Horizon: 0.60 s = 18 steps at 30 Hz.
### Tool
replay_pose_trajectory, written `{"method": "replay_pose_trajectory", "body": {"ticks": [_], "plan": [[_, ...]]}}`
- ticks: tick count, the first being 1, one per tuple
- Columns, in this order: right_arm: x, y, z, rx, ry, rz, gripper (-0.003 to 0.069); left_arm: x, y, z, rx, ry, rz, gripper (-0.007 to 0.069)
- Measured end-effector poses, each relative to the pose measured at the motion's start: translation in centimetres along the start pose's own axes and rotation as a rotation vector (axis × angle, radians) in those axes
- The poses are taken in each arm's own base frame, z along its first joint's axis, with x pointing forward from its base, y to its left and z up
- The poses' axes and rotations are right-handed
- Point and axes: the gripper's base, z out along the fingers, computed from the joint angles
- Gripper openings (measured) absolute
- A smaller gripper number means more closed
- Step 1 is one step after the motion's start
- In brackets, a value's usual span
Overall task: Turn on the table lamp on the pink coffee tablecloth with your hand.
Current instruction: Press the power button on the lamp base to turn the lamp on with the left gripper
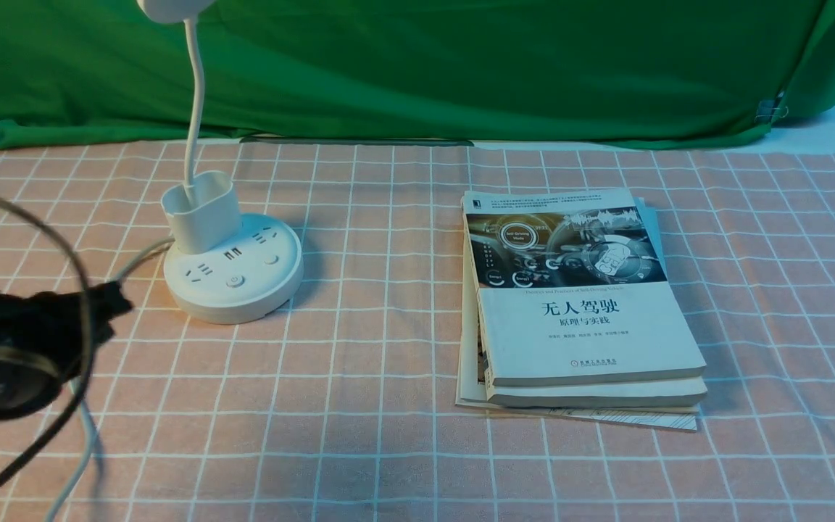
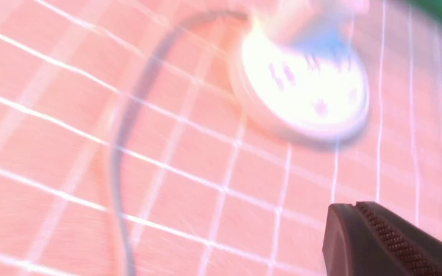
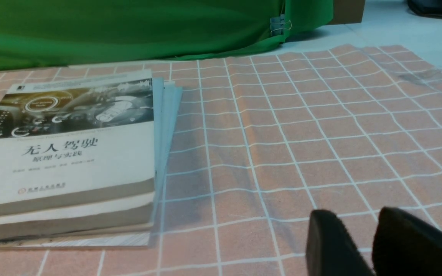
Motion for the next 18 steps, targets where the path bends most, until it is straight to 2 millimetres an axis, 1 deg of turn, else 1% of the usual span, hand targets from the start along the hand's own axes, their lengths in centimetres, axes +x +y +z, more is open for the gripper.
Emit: {"method": "replay_pose_trajectory", "body": {"ticks": [1,2,4,5,6,8,9,11,14,18], "plan": [[0.0,0.0,0.0,0.0,0.0,0.0,0.0241,-0.4,-0.8,0.8,0.013,0.033,0.037,0.0022],[0.0,0.0,0.0,0.0,0.0,0.0,0.0241,-0.5,-2.0,2.1,0.028,0.096,0.082,0.0022],[0.0,0.0,0.0,0.0,0.0,0.0,0.0241,-0.7,-2.6,3.2,0.029,0.135,0.106,0.0022],[0.0,0.0,0.0,0.0,0.0,0.0,0.0241,-1.2,-3.7,4.7,0.036,0.176,0.154,0.0022],[0.0,0.0,0.0,0.0,0.0,0.0,0.0241,-1.8,-4.5,5.6,0.043,0.187,0.181,0.0022],[0.0,0.0,0.0,0.0,0.0,0.0,0.0241,-2.9,-5.7,8.3,0.04,0.222,0.243,0.0022],[0.0,0.0,0.0,0.0,0.0,0.0,0.0241,-3.2,-5.9,8.8,0.037,0.226,0.25,0.0022],[0.0,0.0,0.0,0.0,0.0,0.0,0.0241,-4.3,-6.7,11.5,0.028,0.252,0.288,0.0022],[0.0,0.0,0.0,0.0,0.0,0.0,0.0241,-5.2,-7.5,14.8,0.012,0.296,0.334,0.0022],[0.0,0.0,0.0,0.0,0.0,0.0,0.0241,-6.7,-8.4,17.3,-0.009,0.331,0.38,0.0022]]}}
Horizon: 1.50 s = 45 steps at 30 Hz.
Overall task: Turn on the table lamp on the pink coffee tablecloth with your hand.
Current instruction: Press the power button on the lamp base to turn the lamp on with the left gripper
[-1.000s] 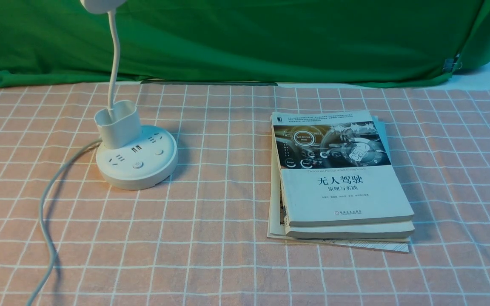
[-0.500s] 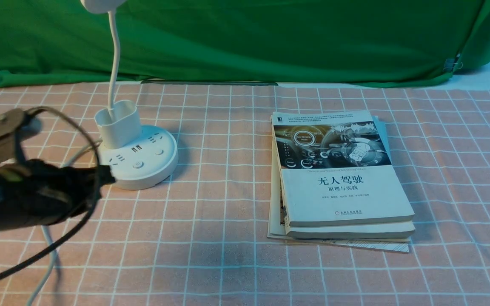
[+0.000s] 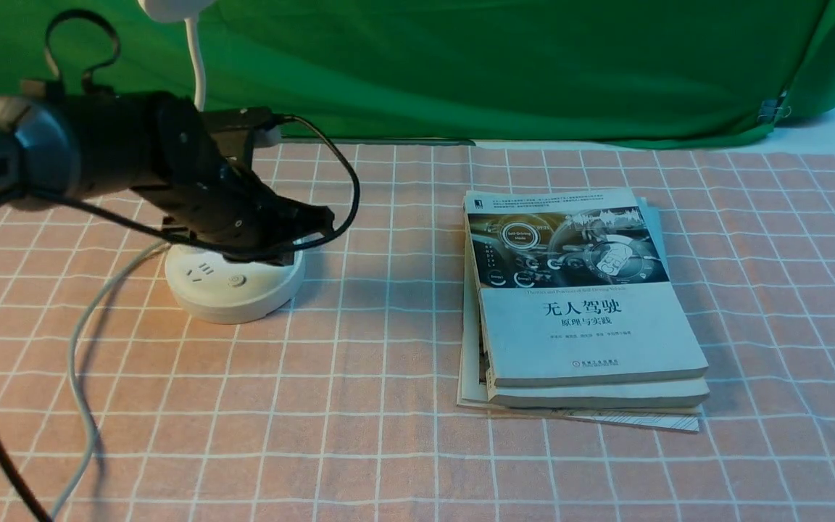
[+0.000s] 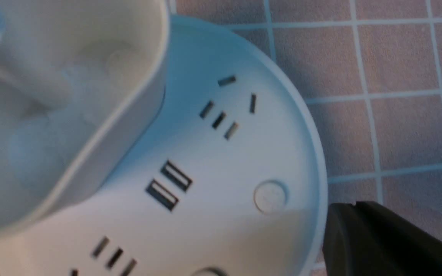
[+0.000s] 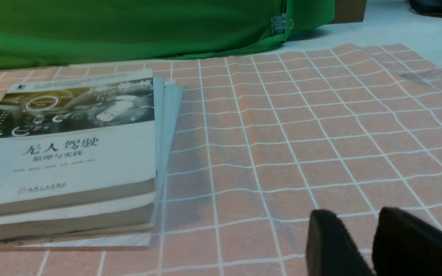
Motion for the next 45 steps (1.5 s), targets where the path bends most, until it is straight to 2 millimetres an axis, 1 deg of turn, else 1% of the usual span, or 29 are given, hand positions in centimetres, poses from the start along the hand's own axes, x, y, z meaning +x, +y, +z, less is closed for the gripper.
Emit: {"method": "replay_pose_trajectory", "body": {"ticks": [1,2,6,14,20,30,34,37,42,45], "plan": [[0.0,0.0,0.0,0.0,0.0,0.0,0.0241,-0.1,0.0,0.0,-0.001,0.001,0.003,0.0022],[0.0,0.0,0.0,0.0,0.0,0.0,0.0241,-0.7,0.0,0.4,-0.013,0.0,0.022,0.0022],[0.0,0.0,0.0,0.0,0.0,0.0,0.0241,-1.4,0.2,0.3,-0.044,-0.018,0.052,0.0022],[0.0,0.0,0.0,0.0,0.0,0.0,0.0241,-1.4,0.8,0.5,-0.08,-0.006,0.07,0.0022],[0.0,0.0,0.0,0.0,0.0,0.0,0.0241,-0.9,1.2,2.1,-0.098,0.028,0.084,0.0022],[0.0,0.0,0.0,0.0,0.0,0.0,0.0241,-1.0,1.3,3.2,-0.088,0.023,0.066,0.0022],[0.0,0.0,0.0,0.0,0.0,0.0,0.0241,-1.2,1.2,3.1,-0.084,0.014,0.064,0.0022],[0.0,0.0,0.0,0.0,0.0,0.0,0.0241,-1.2,1.1,2.6,-0.082,0.015,0.061,0.0022],[0.0,0.0,0.0,0.0,0.0,0.0,0.0241,-1.3,0.9,1.0,-0.079,0.02,0.059,0.0022],[0.0,0.0,0.0,0.0,0.0,-0.001,0.0241,-1.4,0.8,0.5,-0.075,0.009,0.057,0.0022]]}}
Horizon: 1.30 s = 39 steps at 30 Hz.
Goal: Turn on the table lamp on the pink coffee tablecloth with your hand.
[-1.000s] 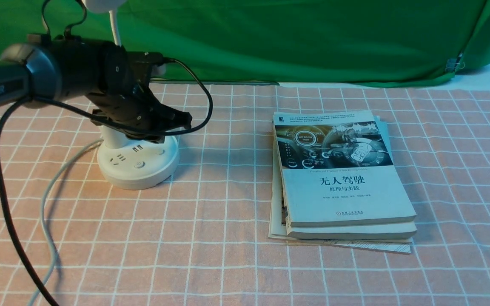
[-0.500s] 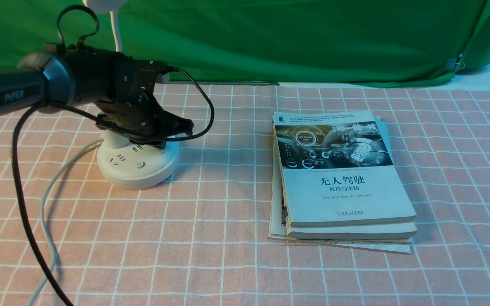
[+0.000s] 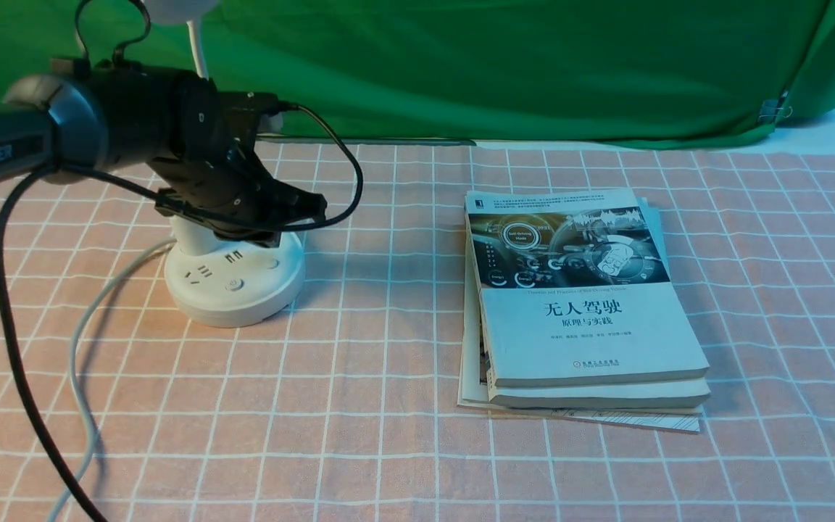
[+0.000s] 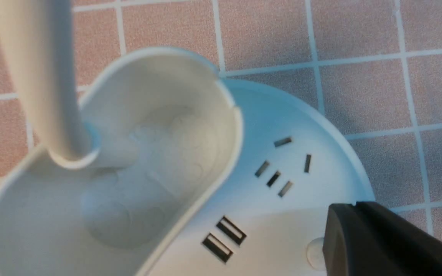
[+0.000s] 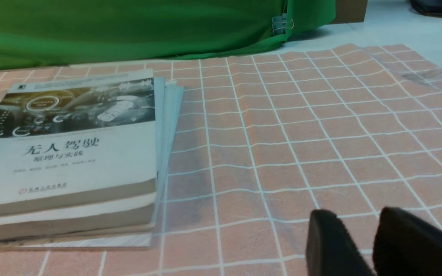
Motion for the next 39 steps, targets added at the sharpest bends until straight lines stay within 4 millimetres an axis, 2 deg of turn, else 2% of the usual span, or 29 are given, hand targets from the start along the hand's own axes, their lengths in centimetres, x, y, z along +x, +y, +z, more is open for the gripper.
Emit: {"method": "replay_pose_trajectory", "body": {"ticks": [5,8,16,24,30,33,34,35,37,39], "plan": [[0.0,0.0,0.0,0.0,0.0,0.0,0.0241,0.4,0.0,0.4,0.0,0.039,-0.005,0.0022],[0.0,0.0,0.0,0.0,0.0,0.0,0.0241,1.0,0.1,1.3,0.0,0.083,-0.012,0.0022],[0.0,0.0,0.0,0.0,0.0,0.0,0.0241,1.1,0.1,2.4,0.005,0.102,-0.023,0.0022],[0.0,0.0,0.0,0.0,-0.001,0.0,0.0241,0.8,0.0,2.0,0.014,0.094,-0.013,0.0022],[0.0,0.0,0.0,0.0,0.0,0.0,0.0241,2.3,-0.2,-0.5,0.036,0.247,0.037,0.0022],[0.0,0.0,0.0,0.0,0.0,0.0,0.0241,3.2,-0.8,-3.4,0.092,0.259,0.019,0.0022],[0.0,0.0,0.0,0.0,0.0,0.0,0.0241,3.3,-0.8,-3.6,0.097,0.257,0.018,0.0022],[0.0,0.0,0.0,0.0,0.0,0.0,0.0241,4.2,-1.1,-5.0,0.136,0.251,0.013,0.0022],[0.0,0.0,0.0,0.0,0.0,0.0,0.0241,5.3,-1.3,-6.1,0.172,0.244,0.011,0.0022],[0.0,0.0,0.0,0.0,0.0,0.0,0.0241,7.4,-1.6,-8.0,0.227,0.234,0.016,0.0022]]}}
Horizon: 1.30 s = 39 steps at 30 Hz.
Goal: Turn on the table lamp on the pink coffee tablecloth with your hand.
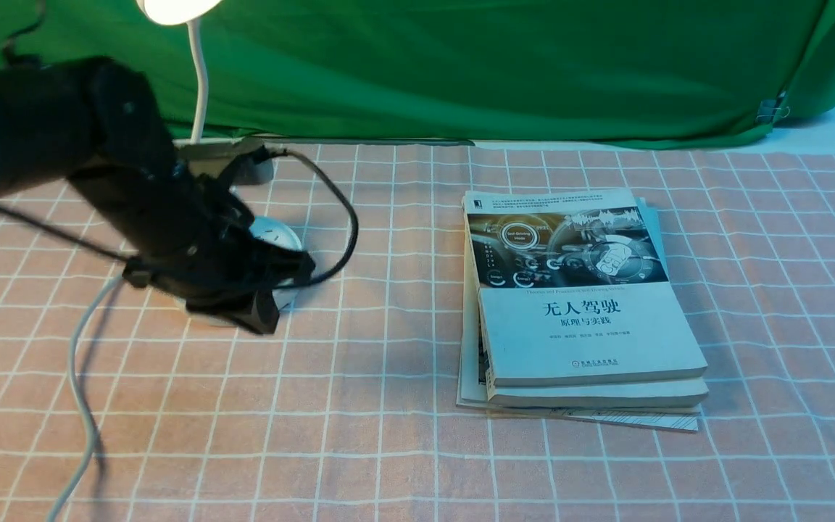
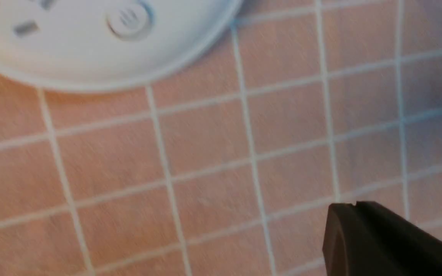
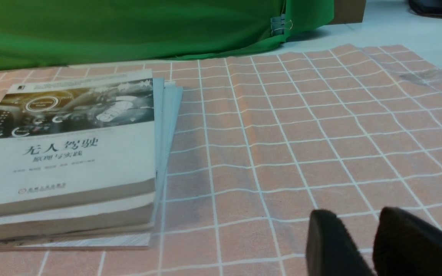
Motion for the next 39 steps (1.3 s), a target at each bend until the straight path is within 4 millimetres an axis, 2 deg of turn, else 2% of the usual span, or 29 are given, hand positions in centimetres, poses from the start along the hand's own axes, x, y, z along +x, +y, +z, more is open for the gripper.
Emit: {"method": "replay_pose_trajectory", "body": {"ticks": [4,6,7,8,11,12,14,18,22,27,31,35,39], "plan": [[0.0,0.0,0.0,0.0,0.0,0.0,0.0241,4.3,-1.2,-3.5,0.063,-0.102,0.044,0.0022],[0.0,0.0,0.0,0.0,0.0,0.0,0.0241,6.2,-1.8,-5.8,0.074,-0.221,0.071,0.0022],[0.0,0.0,0.0,0.0,0.0,0.0,0.0241,6.6,-1.8,-6.2,0.072,-0.25,0.075,0.0022],[0.0,0.0,0.0,0.0,0.0,0.0,0.0241,8.1,-2.0,-8.1,0.06,-0.386,0.087,0.0022],[0.0,0.0,0.0,0.0,0.0,0.0,0.0241,10.6,-1.7,-10.1,0.009,-0.611,0.098,0.0022],[0.0,0.0,0.0,0.0,0.0,0.0,0.0241,10.6,-1.6,-10.0,0.004,-0.614,0.097,0.0022],[0.0,0.0,0.0,0.0,0.0,0.0,0.0241,12.8,-1.2,-11.4,-0.036,-0.785,0.108,0.0022],[0.0,0.0,0.0,0.0,0.0,0.0,0.0241,15.0,-0.8,-12.0,-0.071,-0.897,0.13,0.0022],[0.0,0.0,0.0,0.0,0.0,0.0,0.0241,16.5,-0.7,-12.1,-0.073,-0.938,0.14,0.0022],[0.0,0.0,0.0,0.0,0.0,0.0,0.0241,17.1,-0.6,-11.8,-0.076,-0.938,0.142,0.0022],[0.0,0.0,0.0,0.0,0.0,0.0,0.0241,17.7,-0.4,-11.9,-0.163,-0.932,0.269,0.0022],[0.0,0.0,0.0,0.0,0.0,0.0,0.0241,20.5,0.0,-12.6,-0.287,-0.997,0.417,0.0022],[0.0,0.0,0.0,0.0,0.0,0.0,0.0241,22.6,0.6,-12.4,-0.332,-1.058,0.422,0.0022]]}}
